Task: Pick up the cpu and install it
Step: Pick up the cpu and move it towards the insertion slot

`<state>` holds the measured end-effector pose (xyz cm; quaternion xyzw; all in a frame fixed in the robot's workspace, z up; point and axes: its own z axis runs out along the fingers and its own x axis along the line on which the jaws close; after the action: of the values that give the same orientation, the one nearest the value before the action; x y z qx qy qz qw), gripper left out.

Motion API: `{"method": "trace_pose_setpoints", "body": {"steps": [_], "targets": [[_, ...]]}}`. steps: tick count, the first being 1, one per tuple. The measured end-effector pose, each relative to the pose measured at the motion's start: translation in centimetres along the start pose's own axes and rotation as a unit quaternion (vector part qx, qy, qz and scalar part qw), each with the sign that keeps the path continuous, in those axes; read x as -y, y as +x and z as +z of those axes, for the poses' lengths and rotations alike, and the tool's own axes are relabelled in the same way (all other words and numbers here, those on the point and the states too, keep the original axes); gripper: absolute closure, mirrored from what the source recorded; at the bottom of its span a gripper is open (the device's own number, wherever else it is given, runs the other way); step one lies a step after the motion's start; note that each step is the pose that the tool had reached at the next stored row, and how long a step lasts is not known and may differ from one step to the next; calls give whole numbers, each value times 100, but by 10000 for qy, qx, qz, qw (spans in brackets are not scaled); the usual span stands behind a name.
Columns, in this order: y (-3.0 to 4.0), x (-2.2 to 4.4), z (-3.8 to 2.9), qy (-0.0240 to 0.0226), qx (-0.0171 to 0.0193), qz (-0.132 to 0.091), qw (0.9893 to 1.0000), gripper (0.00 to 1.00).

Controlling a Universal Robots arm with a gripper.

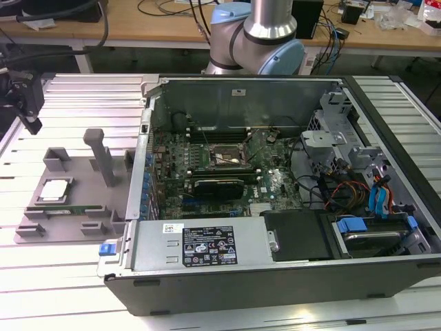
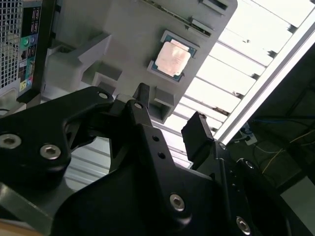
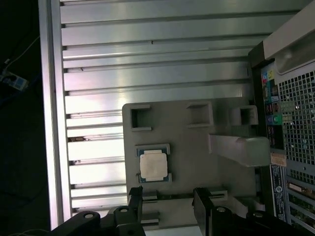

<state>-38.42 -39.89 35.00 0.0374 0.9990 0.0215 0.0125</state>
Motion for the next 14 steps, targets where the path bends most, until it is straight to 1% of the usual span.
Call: {"method": "trace_pose_setpoints", "body": {"steps": [6, 14], "targets": [[1, 3, 67, 0, 0, 0, 10000, 46], [3, 5, 112, 0, 0, 0, 10000, 46]]}}
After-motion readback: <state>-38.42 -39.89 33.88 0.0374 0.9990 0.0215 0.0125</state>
